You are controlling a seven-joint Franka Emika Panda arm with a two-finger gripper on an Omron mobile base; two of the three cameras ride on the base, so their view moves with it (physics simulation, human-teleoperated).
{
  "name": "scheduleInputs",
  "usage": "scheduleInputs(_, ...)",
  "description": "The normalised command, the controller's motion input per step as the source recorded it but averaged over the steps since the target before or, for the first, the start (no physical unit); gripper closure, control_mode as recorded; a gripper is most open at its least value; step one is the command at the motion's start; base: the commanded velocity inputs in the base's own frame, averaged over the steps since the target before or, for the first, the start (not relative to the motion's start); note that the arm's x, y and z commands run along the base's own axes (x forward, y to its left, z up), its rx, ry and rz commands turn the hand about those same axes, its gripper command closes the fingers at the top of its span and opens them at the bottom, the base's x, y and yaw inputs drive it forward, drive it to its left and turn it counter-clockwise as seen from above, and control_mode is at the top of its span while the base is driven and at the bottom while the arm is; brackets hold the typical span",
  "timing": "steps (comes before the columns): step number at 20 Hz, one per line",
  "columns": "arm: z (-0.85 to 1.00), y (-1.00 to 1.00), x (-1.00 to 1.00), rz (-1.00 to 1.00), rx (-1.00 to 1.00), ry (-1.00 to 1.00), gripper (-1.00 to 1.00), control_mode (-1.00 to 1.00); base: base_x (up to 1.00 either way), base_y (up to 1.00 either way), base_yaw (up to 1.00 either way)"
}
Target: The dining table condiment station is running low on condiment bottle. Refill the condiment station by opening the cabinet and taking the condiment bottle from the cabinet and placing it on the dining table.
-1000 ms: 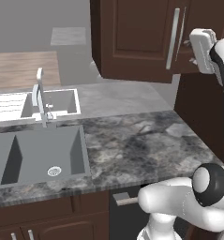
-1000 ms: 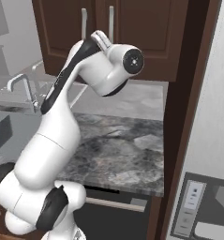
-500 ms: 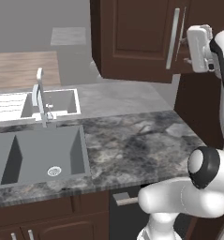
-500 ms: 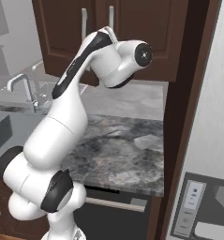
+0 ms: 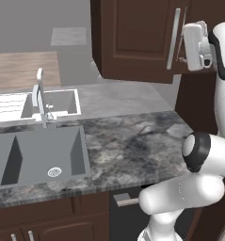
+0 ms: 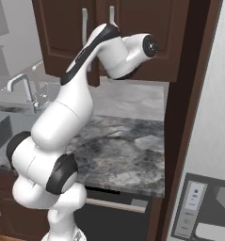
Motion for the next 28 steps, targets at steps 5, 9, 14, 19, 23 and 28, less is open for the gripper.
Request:
scheduleInputs(5, 0.0, 0.81, -0.01, 0.1, 0.0, 0.09, -1.0, -1.0, 0.0, 0.0, 0.0)
scheduleInputs(9, 0.0, 0.94, -0.27, 0.17, -0.02, 0.02, -1.0, -1.0, 0.0, 0.0, 0.0)
scheduleInputs(14, 0.0, 0.82, -0.83, 0.2, -0.06, -0.06, -1.0, -1.0, 0.0, 0.0, 0.0)
scheduleInputs(19, 0.0, 0.8, -0.93, 0.16, -0.11, -0.19, -1.0, -1.0, 0.0, 0.0, 0.0)
scheduleInputs(23, 0.0, 0.86, -0.81, 0.08, -0.14, -0.27, -1.0, -1.0, 0.0, 0.0, 0.0)
scheduleInputs(28, 0.0, 0.85, -0.5, 0.05, -0.13, -0.23, -1.0, -1.0, 0.0, 0.0, 0.0)
